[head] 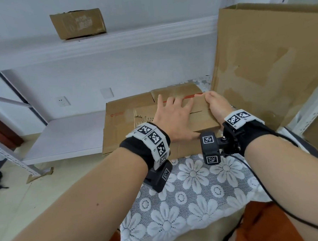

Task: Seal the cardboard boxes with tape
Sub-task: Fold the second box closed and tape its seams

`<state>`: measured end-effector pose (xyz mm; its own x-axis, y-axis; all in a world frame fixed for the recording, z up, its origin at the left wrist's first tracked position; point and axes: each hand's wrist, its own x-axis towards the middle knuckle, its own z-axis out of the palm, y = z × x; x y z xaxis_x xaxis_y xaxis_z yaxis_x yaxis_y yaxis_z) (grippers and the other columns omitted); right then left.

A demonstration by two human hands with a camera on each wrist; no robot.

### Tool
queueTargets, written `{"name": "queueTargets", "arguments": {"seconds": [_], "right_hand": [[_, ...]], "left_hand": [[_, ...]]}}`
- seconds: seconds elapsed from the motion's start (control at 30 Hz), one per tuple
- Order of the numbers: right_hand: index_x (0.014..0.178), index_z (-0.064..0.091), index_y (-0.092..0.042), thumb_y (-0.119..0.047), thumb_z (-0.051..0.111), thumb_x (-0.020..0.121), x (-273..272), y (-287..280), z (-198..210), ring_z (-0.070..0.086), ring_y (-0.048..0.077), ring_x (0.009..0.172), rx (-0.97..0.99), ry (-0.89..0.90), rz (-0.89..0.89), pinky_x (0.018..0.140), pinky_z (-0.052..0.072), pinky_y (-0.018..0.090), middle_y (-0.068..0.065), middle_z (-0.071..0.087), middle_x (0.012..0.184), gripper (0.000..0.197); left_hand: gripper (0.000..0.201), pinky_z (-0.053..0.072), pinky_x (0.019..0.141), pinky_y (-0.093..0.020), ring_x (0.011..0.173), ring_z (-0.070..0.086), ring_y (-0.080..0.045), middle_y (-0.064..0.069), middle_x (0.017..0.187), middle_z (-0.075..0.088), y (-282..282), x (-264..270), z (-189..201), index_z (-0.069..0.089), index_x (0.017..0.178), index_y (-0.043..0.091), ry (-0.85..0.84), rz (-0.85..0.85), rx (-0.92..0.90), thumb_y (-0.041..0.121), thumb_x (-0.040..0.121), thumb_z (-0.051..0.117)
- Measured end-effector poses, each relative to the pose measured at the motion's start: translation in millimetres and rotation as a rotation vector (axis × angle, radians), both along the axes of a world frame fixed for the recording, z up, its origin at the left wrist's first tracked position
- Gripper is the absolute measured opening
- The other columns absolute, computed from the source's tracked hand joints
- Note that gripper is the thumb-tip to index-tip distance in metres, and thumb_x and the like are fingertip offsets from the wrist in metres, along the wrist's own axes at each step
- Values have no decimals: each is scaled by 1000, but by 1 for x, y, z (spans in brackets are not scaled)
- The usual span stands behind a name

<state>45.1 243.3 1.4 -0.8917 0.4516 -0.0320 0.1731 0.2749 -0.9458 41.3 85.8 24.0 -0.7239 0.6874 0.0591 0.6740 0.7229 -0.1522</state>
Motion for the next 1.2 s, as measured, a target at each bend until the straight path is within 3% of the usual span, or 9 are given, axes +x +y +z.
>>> {"name": "queueTargets", "arguments": {"seconds": [0.13, 0.23, 0.4, 0.7, 0.87, 0.97, 1.03, 1.1, 1.2], "right_hand": [[92, 56, -23, -20, 32, 101, 4, 5, -1, 50, 18, 103, 7, 33, -57, 89, 39, 31, -1, 58, 110, 26], [107, 57, -20, -21, 31, 101, 3, 1, -2, 51, 24, 111, 21, 26, -42, 93, 41, 35, 9, 56, 124, 27], [141, 41, -19, -20, 26, 104, 2, -6, 2, 36, 21, 135, 74, -21, 15, 112, 30, 35, 4, 38, 149, 40], [150, 25, -17, -29, 29, 102, -4, -10, 8, 32, 26, 138, 160, -162, 34, 113, 26, 37, 6, 30, 153, 49], [149, 24, -18, -28, 45, 97, -1, -5, 6, 46, 23, 124, -41, -63, 9, 106, 36, 38, 2, 42, 140, 58], [147, 31, -16, -25, 40, 100, 2, -3, 3, 40, 18, 132, -149, 28, -15, 111, 32, 40, 0, 38, 147, 49], [147, 32, -17, -27, 38, 101, 4, -6, 4, 33, 17, 138, -159, 46, 12, 114, 27, 41, 0, 34, 152, 47], [148, 31, -19, -30, 35, 102, 4, -8, 7, 28, 14, 140, -137, 49, 46, 117, 23, 41, -2, 30, 154, 47], [148, 30, -18, -29, 34, 103, 2, -8, 8, 24, 13, 142, -96, 61, 46, 118, 17, 35, -3, 27, 155, 47]], "left_hand": [[105, 7, 116, -64, 138, 30, -27, -4, 150, 35, 4, -8, 2, 21, 153, 25, 39, -62, 8, 86, 71, 47], [110, 5, 115, -66, 145, 18, -24, 2, 159, 22, 0, -13, -8, 10, 156, 26, -6, -14, 43, 86, 71, 47], [114, 0, 115, -65, 151, -7, -25, -2, 165, -6, -1, -16, -15, -11, 155, 27, -29, 47, 25, 90, 72, 36], [112, -6, 118, -58, 150, -13, -18, -1, 164, -11, 3, -14, -15, -10, 156, 18, -25, -26, 1, 88, 76, 27], [107, -8, 120, -53, 150, -11, -16, 3, 164, -10, 8, -13, -13, -7, 157, 19, -49, -86, -15, 85, 80, 29], [108, -5, 121, -50, 151, -9, -17, 1, 165, -8, 10, -12, -10, -2, 157, 19, -77, -78, -21, 84, 79, 34], [107, 2, 120, -56, 151, -1, -23, -2, 165, -1, 11, -12, -9, 6, 157, 22, -42, -64, -11, 86, 77, 37], [104, 18, 115, -59, 142, 19, -28, -8, 155, 21, 11, -10, -10, 20, 154, 27, 34, -29, 22, 88, 72, 41], [99, 38, 102, -45, 122, 36, -24, -6, 133, 40, 12, -4, -9, 34, 145, 23, 103, -14, 71, 86, 70, 47]]}}
